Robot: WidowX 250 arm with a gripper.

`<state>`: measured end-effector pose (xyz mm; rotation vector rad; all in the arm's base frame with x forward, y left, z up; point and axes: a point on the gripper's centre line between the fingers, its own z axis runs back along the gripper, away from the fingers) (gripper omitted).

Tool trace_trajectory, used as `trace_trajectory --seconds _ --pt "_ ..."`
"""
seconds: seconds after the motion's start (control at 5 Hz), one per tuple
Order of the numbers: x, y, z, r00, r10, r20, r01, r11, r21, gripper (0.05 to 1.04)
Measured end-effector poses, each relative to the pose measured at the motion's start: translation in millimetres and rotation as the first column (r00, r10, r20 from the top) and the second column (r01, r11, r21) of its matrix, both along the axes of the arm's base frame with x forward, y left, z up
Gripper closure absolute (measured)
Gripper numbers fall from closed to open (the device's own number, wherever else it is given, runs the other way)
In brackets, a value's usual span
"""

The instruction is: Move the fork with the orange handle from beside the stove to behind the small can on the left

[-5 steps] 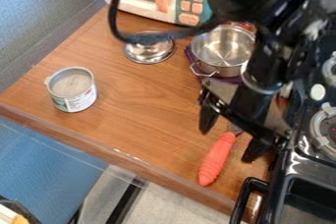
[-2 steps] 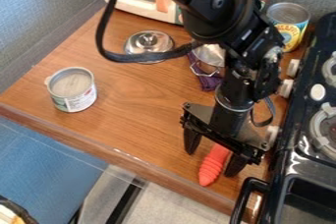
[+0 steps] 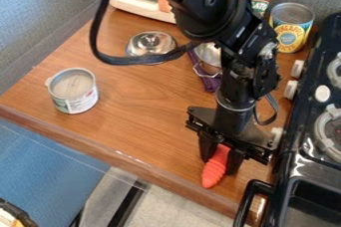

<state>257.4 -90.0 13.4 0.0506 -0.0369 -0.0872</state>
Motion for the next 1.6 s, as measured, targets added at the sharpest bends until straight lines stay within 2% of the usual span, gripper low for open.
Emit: trace_trajectory --seconds 0.2,0.4,0.6,0.8,1.0,1.2,1.4,1.6 --pt "3.8 -0.1 3.3 0.996 -0.093 -0.011 0.093 0.996 -0.014 0.672" --pt "19.3 10.6 28.2 0.989 -0.145 0.005 0.145 0.989 -0.02 0.672" --pt "36.6 47.4 78.1 0.987 -0.139 0.082 0.14 0.99 -0.006 0.672" --pt "35.1 91.5 88.2 0.991 -0.12 0.057 0.121 0.993 -0.004 0.672" --pt "27.9 141.1 107.2 0.991 -0.104 0.082 0.103 0.994 0.02 0.672" --pt "23.1 176.0 111.9 0.993 -0.088 0.082 0.085 0.995 0.048 0.672" --pt "18.5 214.8 103.9 0.998 -0.056 0.036 0.053 0.995 0.08 0.672" --pt "12.8 242.3 86.3 1.0 -0.003 -0.005 0.004 0.995 0.101 0.672"
